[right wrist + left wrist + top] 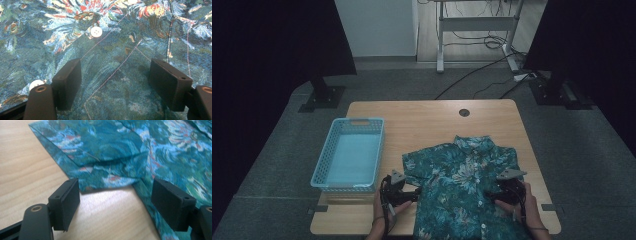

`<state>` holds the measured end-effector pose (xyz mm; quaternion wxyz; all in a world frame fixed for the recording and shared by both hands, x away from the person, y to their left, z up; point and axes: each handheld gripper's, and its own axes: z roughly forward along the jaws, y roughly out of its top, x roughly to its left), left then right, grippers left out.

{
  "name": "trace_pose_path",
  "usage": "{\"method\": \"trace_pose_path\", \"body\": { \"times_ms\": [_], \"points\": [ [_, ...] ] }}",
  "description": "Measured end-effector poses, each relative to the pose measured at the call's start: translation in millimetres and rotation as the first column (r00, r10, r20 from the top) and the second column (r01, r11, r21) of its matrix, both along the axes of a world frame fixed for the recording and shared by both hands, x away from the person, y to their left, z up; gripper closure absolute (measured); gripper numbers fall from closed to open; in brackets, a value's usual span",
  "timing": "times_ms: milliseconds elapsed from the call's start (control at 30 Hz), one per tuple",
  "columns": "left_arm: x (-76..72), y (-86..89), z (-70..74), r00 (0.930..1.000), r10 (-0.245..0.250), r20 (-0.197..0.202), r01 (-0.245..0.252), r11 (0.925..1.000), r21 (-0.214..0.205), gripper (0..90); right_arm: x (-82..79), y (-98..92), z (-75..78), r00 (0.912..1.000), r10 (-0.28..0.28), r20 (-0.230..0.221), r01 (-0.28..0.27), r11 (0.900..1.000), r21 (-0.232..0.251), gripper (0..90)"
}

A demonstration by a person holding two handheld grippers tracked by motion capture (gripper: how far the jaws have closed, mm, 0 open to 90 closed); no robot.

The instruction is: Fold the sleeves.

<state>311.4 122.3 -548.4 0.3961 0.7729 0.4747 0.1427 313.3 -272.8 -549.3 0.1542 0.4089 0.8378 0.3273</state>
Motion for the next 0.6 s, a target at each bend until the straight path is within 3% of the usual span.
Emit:
{"method": "trace_pose_path", "body": {
  "times_ms": [233, 333, 600],
  "points": [
    [14.2, -0.1, 1.7, 0.9995, 0.029, -0.007, -0.029, 0.9994, -0.016, 22.7, -1.3, -1.3, -0.1, 1.0, -0.009, 0.001, 0.009, 1.0, 0.002, 26.3],
    [18.0, 0.2, 3.3, 0.9989, 0.046, 0.013, -0.046, 0.9987, -0.022, 23.6, -2.8, -1.3, -0.5, 0.9998, -0.021, 0.004, 0.021, 0.9998, 0.004, 26.3],
    [32.2, -2.0, 5.7, 0.9985, 0.054, 0.011, -0.054, 0.9981, -0.031, 23.4, -13.8, -6.0, -1.4, 0.9989, -0.046, 0.011, 0.046, 0.9989, 0.01, 26.3]
  ]
}}
